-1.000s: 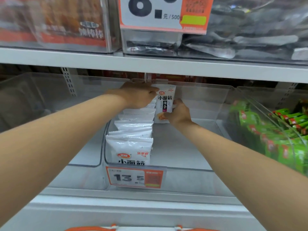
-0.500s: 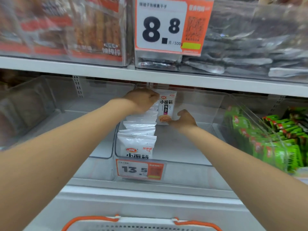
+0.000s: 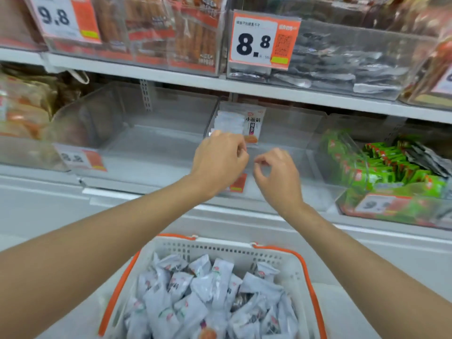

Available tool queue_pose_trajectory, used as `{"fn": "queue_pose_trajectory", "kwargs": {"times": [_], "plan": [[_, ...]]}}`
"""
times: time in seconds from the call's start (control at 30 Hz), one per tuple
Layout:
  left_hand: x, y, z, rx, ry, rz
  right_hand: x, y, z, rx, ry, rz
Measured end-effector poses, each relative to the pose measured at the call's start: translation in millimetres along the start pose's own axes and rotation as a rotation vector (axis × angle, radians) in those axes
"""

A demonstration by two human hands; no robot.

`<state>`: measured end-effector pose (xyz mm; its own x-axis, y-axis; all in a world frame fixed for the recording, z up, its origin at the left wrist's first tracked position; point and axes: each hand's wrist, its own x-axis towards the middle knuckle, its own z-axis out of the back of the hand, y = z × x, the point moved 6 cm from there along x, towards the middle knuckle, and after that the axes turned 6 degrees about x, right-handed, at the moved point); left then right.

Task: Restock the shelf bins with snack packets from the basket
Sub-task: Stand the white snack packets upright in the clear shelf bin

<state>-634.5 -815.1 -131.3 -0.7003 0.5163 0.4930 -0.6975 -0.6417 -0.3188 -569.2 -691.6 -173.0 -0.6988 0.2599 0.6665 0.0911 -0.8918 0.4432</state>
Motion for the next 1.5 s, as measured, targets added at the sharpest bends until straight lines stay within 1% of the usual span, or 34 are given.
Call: {"fn": "queue_pose_trajectory", "kwargs": {"times": [0.03, 0.1, 0.17, 0.27, 0.33, 0.4, 0.47, 0.53, 0.63, 0.73, 0.87, 0.93, 1.0, 1.07, 1.13, 1.23, 1.27, 1.33, 1.37, 1.43, 1.5], "plan": [[-14, 3, -4, -0.029, 0.041, 0.052, -13, 7, 0, 0.011, 0.012, 0.012], [-45, 10, -19, -0.062, 0.19, 0.126, -41, 15, -7, 0.027, 0.073, -0.006], [-76, 19, -38, -0.084, 0.358, 0.173, -71, 14, -22, 0.03, 0.203, -0.058], [-120, 48, -73, -0.153, 0.629, 0.31, -124, -7, -58, -0.022, 0.531, -0.172], [-146, 71, -96, -0.2, 0.79, 0.407, -163, -36, -80, -0.038, 0.783, -0.371], [-161, 89, -111, -0.197, 0.865, 0.466, -202, -62, -97, -0.071, 1.02, -0.539], [-169, 94, -121, -0.141, 0.932, 0.463, -232, -81, -107, -0.167, 1.207, -0.585], [-174, 90, -129, -0.098, 1.002, 0.424, -253, -98, -114, -0.258, 1.321, -0.573], [-178, 86, -139, -0.149, 1.014, 0.439, -283, -123, -122, -0.384, 1.409, -0.514], [-181, 79, -143, -0.191, 1.018, 0.436, -305, -129, -126, -0.515, 1.404, -0.42], [-184, 72, -144, -0.205, 1.029, 0.41, -309, -126, -131, -0.647, 1.367, -0.248], [-187, 73, -143, -0.189, 1.038, 0.408, -308, -126, -130, -0.66, 1.364, -0.188], [-188, 75, -141, -0.175, 1.048, 0.404, -302, -123, -127, -0.609, 1.331, -0.183], [-187, 76, -140, -0.173, 1.057, 0.4, -285, -112, -122, -0.475, 1.248, -0.279], [-184, 78, -137, -0.185, 1.038, 0.405, -254, -95, -114, -0.276, 1.133, -0.382], [-181, 78, -133, -0.275, 1.042, 0.429, -202, -60, -89, -0.031, 1.061, -0.422], [-181, 75, -131, -0.315, 1.059, 0.427, -186, -48, -76, 0.049, 1.007, -0.44], [-180, 66, -124, -0.448, 1.1, 0.419, -163, -34, -51, 0.268, 0.846, -0.554], [-181, 60, -122, -0.568, 1.132, 0.423, -156, -31, -42, 0.403, 0.765, -0.646], [-182, 49, -121, -0.758, 1.161, 0.416, -149, -23, -32, 0.63, 0.676, -0.798], [-180, 47, -120, -0.782, 1.1, 0.425, -143, -20, -31, 0.675, 0.643, -0.82]]}}
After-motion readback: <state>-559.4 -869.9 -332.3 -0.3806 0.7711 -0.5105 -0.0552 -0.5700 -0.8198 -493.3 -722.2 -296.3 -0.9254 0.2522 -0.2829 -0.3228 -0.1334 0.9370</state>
